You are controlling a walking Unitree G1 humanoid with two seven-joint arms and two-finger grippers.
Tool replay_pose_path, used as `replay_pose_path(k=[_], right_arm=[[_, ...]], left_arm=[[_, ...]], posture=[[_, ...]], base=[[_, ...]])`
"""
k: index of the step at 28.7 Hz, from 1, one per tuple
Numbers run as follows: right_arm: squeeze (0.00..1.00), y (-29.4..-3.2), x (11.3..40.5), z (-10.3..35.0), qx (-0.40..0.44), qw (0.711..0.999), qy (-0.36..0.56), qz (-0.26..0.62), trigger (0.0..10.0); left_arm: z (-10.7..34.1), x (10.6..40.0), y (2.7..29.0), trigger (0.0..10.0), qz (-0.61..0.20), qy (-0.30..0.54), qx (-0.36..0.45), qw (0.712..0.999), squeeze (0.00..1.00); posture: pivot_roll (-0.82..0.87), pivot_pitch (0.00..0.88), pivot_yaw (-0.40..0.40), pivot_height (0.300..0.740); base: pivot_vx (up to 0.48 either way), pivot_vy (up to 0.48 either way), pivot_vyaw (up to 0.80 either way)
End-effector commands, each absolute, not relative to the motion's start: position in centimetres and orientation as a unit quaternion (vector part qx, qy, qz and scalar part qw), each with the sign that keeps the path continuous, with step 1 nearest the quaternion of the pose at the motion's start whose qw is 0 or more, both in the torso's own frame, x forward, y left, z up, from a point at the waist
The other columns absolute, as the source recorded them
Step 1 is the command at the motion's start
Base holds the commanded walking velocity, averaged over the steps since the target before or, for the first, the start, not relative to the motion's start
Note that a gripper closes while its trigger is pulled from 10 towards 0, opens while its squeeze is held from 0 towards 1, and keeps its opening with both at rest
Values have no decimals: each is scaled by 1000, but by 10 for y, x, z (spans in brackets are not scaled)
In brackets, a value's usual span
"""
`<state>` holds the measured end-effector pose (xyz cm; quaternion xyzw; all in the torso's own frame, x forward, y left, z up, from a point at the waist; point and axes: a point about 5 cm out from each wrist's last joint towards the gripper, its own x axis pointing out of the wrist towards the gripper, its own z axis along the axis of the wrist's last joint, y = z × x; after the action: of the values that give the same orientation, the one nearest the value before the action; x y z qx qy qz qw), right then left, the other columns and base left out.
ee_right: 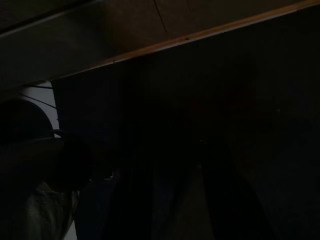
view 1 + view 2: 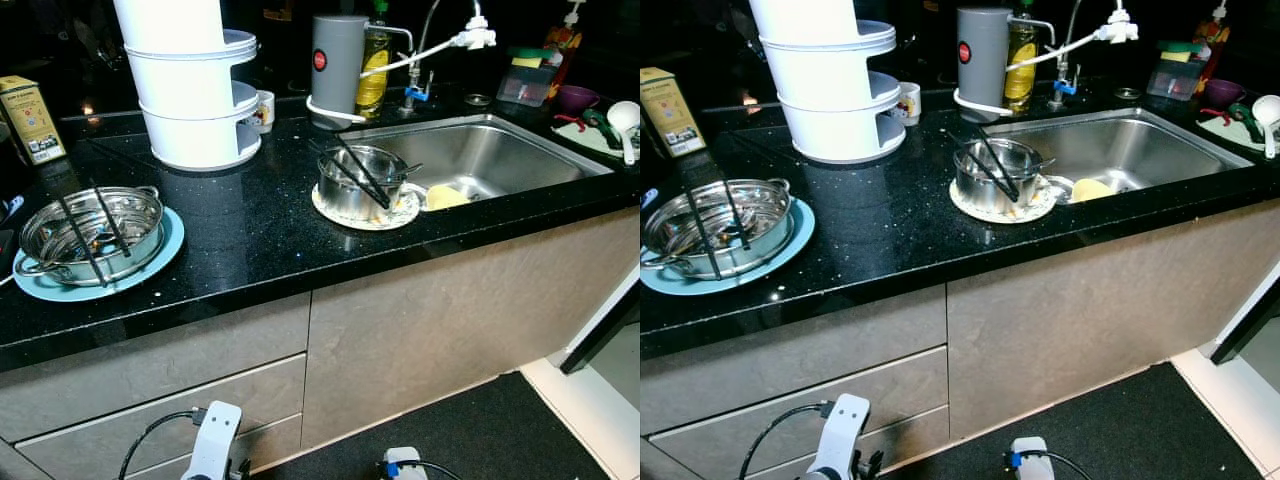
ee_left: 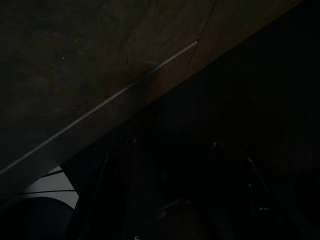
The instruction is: Kitchen organization
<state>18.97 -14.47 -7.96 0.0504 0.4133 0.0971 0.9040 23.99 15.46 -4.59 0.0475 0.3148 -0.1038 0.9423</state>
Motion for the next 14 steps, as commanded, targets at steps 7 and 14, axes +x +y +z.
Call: replay_pose_path(k=[7,14], right_arm=[[0,-148,185,-82,53,903,415,92,10000],[0,-147,184,-82,53,904,412,96,10000]], left_arm=[[-49,236,152,10000,-109,321,45,940,0],[-49,236,152,10000,-112,320,45,940,0]], posture=[[-34,94,-12,740],[-35,89,-11,740]], base=[[0,0,0],[0,0,0]])
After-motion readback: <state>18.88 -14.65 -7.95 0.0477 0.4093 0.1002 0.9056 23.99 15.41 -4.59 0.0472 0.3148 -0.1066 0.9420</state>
